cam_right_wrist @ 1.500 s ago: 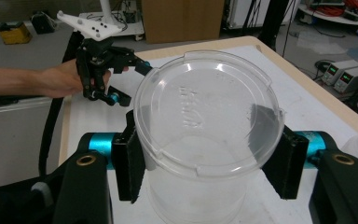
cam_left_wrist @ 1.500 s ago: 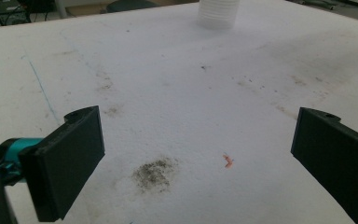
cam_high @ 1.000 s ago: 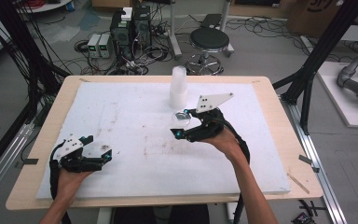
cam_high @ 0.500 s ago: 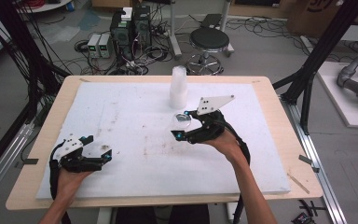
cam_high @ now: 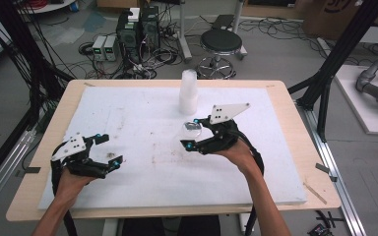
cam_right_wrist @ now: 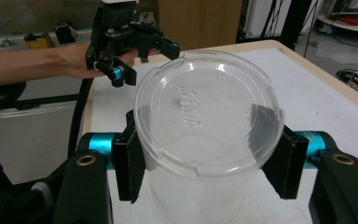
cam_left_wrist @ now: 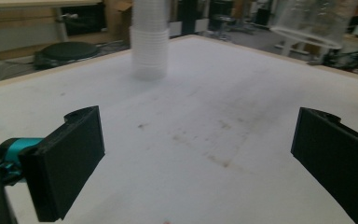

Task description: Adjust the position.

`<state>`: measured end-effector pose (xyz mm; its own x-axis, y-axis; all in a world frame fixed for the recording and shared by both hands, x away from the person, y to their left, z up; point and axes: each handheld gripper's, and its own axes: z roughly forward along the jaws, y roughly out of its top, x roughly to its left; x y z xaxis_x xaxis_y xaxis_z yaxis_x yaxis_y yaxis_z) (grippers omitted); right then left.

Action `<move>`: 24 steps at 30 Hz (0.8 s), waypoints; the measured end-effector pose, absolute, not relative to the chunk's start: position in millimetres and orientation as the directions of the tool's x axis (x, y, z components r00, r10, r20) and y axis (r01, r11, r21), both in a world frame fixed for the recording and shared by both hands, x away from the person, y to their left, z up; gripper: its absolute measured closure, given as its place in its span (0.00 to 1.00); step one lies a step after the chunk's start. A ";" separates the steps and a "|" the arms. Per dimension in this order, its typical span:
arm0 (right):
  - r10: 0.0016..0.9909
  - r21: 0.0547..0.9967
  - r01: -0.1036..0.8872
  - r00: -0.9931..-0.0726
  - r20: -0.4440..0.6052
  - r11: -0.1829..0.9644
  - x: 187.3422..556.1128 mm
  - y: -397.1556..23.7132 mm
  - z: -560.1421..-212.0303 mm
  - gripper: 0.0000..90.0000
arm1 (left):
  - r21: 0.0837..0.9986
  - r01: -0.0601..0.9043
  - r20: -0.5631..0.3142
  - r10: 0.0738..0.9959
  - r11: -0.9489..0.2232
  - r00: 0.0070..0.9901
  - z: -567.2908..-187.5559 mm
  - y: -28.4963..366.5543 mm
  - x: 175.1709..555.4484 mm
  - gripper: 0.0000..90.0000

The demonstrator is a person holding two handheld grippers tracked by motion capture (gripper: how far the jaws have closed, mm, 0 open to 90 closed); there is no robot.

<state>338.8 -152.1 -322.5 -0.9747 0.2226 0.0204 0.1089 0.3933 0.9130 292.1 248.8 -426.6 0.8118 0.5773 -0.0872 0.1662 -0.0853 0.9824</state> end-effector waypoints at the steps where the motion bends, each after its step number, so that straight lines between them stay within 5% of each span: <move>1: 0.222 0.915 0.111 -0.975 0.024 0.388 338.2 -152.0 -323.0 0.44 | 0.984 0.159 -0.086 0.556 -0.084 0.826 -424.7 244.7 293.0 0.03; 24: 0.121 0.960 0.101 -0.990 0.071 0.262 332.2 -145.5 -331.1 0.44 | 0.997 0.081 -0.083 0.216 0.018 0.973 -398.3 165.2 313.9 0.03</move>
<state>332.2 -145.5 -331.1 -0.9901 0.1209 0.0708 0.1007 0.2625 0.9597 313.9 165.2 -398.3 0.9728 0.2162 -0.0829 0.0808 0.0185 0.9966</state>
